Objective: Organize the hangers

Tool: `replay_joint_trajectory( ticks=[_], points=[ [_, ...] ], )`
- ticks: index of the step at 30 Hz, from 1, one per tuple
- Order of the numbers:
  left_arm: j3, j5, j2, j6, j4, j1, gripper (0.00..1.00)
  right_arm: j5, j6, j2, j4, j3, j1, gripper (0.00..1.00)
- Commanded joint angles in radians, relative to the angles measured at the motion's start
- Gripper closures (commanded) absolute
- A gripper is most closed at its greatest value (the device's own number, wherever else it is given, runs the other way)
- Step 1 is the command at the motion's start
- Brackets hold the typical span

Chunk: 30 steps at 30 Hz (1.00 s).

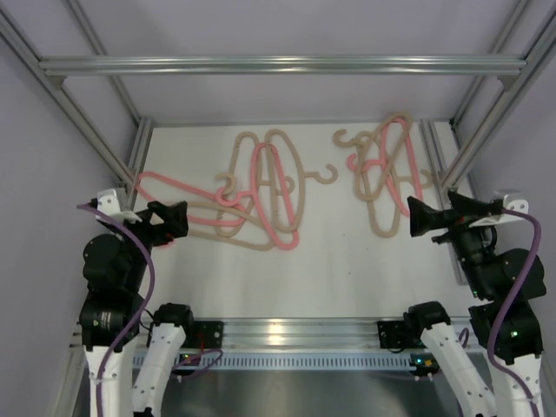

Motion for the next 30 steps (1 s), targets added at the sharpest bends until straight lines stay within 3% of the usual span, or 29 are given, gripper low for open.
replay_joint_trajectory(
  ticks=[1, 7, 13, 19, 30],
  points=[
    [-0.032, 0.033, 0.060, -0.013, 0.018, -0.005, 0.02, -0.066, 0.016, 0.064, -0.020, -0.002, 0.014, 0.01],
    [-0.092, 0.068, 0.144, -0.022, 0.021, -0.005, 0.02, -0.110, 0.091, 0.205, -0.023, -0.050, 0.016, 0.01],
    [-0.135, 0.114, 0.247, -0.031, 0.054, -0.005, 0.02, -0.153, 0.185, 0.498, -0.041, -0.021, 0.014, 0.01],
    [-0.171, 0.137, 0.334, -0.050, 0.138, -0.005, 0.02, -0.001, 0.218, 0.821, 0.038, 0.012, 0.014, 0.02],
    [-0.236, 0.124, 0.416, -0.005, 0.219, -0.003, 0.02, 0.135, 0.177, 1.297, 0.252, 0.217, 0.031, 0.27]
  ],
)
